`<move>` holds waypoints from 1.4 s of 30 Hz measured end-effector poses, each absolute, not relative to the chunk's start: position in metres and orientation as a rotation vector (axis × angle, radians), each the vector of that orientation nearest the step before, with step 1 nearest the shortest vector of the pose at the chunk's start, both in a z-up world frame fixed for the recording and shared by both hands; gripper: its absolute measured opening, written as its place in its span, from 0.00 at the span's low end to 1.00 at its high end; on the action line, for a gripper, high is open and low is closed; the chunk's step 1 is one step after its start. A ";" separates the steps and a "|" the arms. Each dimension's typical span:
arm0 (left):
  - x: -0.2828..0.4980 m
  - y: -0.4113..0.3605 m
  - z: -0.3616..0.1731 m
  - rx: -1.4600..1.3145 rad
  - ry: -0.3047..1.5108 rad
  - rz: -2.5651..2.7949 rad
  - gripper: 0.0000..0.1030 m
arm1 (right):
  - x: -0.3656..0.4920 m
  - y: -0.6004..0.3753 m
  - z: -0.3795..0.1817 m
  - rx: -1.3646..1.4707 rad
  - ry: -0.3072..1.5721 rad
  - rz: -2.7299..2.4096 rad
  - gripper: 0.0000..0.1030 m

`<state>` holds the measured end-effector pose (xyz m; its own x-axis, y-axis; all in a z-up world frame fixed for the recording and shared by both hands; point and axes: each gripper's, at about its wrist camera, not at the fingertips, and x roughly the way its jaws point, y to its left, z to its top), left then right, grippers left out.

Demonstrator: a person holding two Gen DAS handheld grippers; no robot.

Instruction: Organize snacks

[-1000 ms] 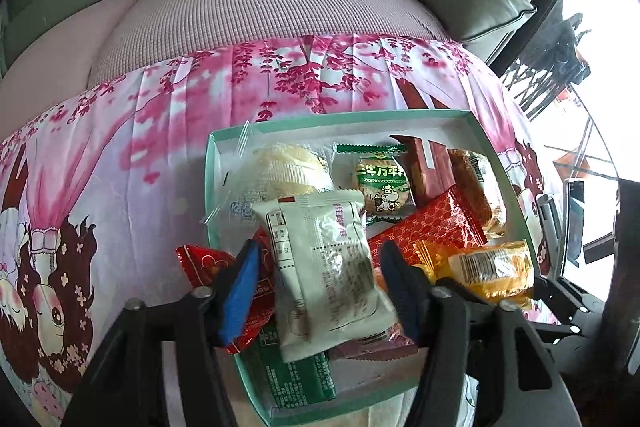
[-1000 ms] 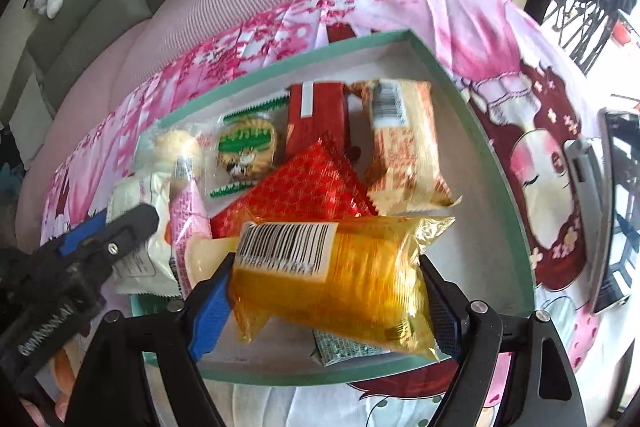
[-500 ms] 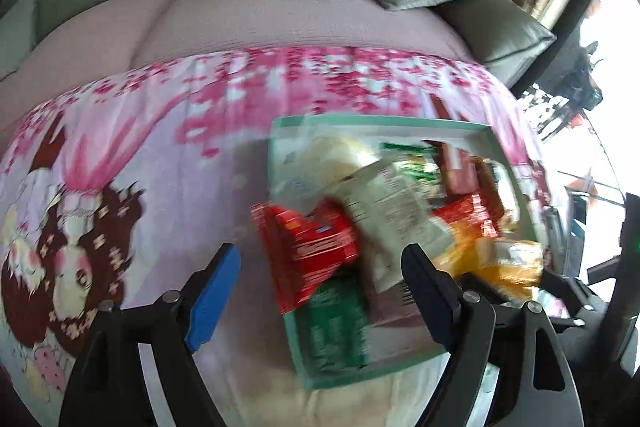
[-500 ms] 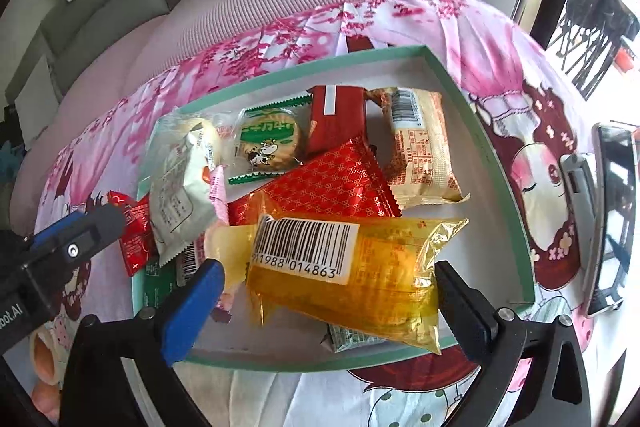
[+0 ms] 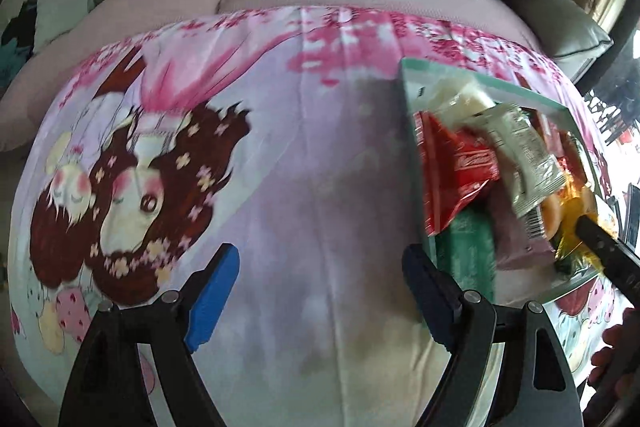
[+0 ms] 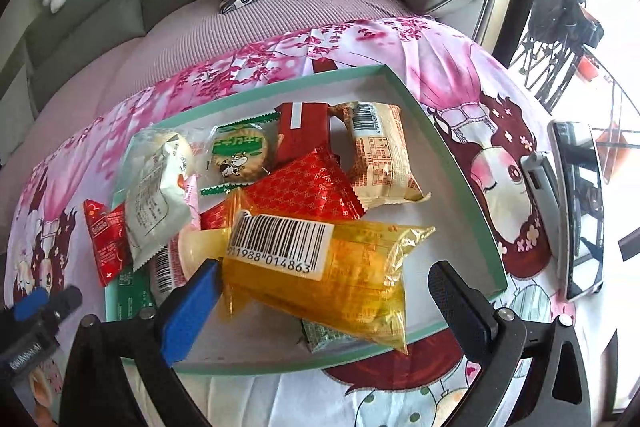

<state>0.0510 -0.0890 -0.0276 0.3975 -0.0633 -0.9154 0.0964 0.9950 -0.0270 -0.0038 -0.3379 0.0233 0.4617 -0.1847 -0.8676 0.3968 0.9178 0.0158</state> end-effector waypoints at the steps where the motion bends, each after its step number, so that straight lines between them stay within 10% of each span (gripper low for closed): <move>1: 0.050 -0.087 -0.028 0.028 1.158 -0.095 0.82 | -0.005 -0.334 0.026 0.220 1.026 -0.363 1.00; 42: 0.011 -0.020 -0.058 -0.012 1.270 0.053 0.82 | -0.035 -0.208 0.000 0.150 1.011 -0.251 1.00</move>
<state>0.0113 -0.0204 -0.0584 0.2949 0.0332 -0.9550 -0.0467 0.9987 0.0203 -0.0348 -0.2083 -0.0005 0.5055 -0.1382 -0.8517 0.2762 0.9611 0.0080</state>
